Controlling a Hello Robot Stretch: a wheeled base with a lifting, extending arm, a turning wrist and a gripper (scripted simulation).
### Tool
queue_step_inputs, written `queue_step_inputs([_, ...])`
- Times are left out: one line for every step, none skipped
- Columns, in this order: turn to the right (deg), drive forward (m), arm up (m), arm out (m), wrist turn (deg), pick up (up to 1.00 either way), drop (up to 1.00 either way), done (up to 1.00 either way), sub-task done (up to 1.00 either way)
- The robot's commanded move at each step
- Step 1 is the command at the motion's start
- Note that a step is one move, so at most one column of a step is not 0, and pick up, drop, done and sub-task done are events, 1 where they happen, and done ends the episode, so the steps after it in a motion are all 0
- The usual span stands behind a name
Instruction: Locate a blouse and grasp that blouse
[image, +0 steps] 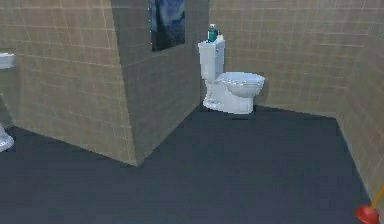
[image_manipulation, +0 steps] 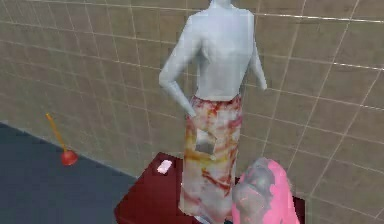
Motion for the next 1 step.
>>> queue_step_inputs([36.0, 0.0, 0.0, 0.0, 0.0, 0.0, 0.0, 0.0, 0.0])
